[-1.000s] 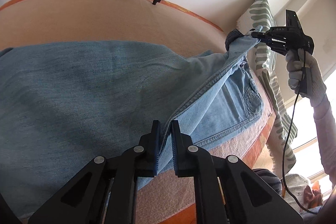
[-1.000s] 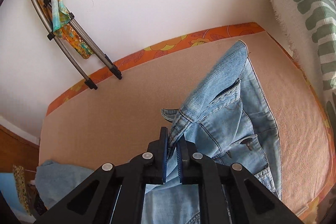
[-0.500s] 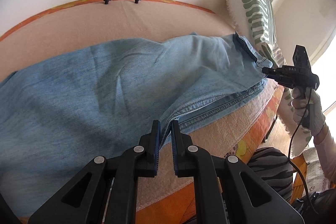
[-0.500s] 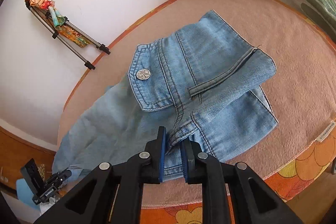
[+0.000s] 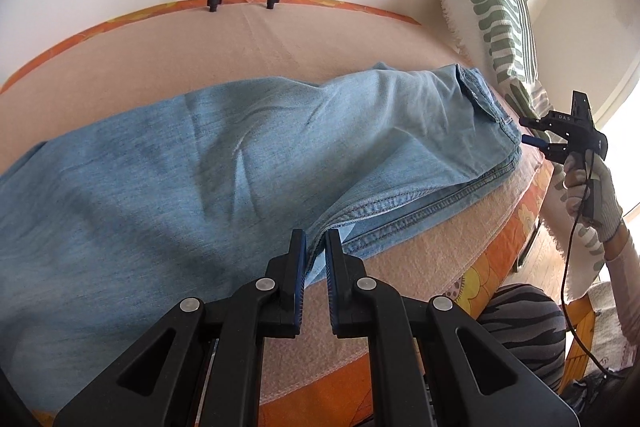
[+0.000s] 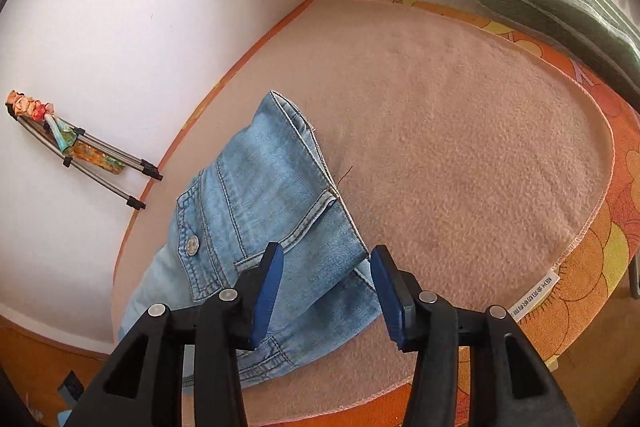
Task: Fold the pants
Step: 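Release the waistband and lift the right tool away from the jeans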
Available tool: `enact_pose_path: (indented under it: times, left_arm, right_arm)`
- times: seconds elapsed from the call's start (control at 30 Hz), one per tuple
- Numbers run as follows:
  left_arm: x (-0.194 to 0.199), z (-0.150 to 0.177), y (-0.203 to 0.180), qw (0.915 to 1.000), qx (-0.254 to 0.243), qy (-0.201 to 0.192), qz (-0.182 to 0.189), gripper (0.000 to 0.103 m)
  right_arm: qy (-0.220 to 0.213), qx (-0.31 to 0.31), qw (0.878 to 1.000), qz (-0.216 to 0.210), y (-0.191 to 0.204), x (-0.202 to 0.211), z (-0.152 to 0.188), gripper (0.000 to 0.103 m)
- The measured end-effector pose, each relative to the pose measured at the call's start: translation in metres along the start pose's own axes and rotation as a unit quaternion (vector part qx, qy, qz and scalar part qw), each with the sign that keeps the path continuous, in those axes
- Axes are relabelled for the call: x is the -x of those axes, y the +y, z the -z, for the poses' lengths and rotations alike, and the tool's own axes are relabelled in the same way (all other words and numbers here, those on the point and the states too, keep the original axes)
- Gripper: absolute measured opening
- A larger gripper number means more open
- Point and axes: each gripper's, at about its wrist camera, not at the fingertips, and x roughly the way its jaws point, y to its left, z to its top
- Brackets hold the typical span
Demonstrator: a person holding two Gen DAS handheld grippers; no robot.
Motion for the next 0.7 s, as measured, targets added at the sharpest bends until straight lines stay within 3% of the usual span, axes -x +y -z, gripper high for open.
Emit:
enact_pose_path:
  times: [0.03, 0.1, 0.3, 0.37, 0.43, 0.53, 0.57, 0.6, 0.7]
  left_arm:
    - [0.001, -0.001, 0.0, 1.0, 0.001, -0.002, -0.002, 0.008]
    - [0.003, -0.002, 0.0, 0.9999, 0.0, -0.01, -0.008, 0.007]
    - [0.018, -0.009, 0.008, 0.999, 0.003, -0.036, -0.025, 0.004]
    - [0.022, -0.009, 0.014, 0.9989, 0.01, -0.038, -0.025, 0.004]
    - [0.023, -0.008, 0.018, 0.999, 0.015, -0.036, -0.024, 0.004]
    - [0.024, -0.006, 0.017, 0.999, 0.017, -0.036, -0.019, 0.004]
    - [0.024, -0.005, 0.016, 0.9991, 0.015, -0.035, -0.017, 0.004]
    - [0.024, -0.004, 0.015, 0.9991, 0.014, -0.035, -0.017, 0.004]
    - [0.023, -0.003, 0.014, 0.9992, 0.014, -0.034, -0.014, 0.004]
  right_arm:
    - [0.004, 0.006, 1.0, 0.002, 0.002, -0.005, 0.0, 0.038]
    - [0.019, 0.011, 1.0, 0.01, 0.007, -0.012, 0.0, 0.006]
    - [0.012, -0.024, 0.998, -0.065, -0.001, 0.027, 0.011, 0.001]
    - [0.019, -0.019, 0.999, -0.047, -0.007, 0.027, 0.016, 0.001]
    - [0.042, -0.01, 0.999, -0.021, -0.013, 0.015, 0.024, 0.002]
    - [0.048, -0.014, 0.999, 0.002, -0.021, 0.004, 0.032, 0.017]
    - [0.034, -0.006, 0.999, 0.017, -0.022, 0.006, 0.032, 0.042]
    - [0.015, -0.001, 0.999, 0.029, -0.024, 0.01, 0.031, 0.053]
    - [-0.001, 0.021, 0.999, 0.029, -0.028, 0.013, 0.02, 0.053]
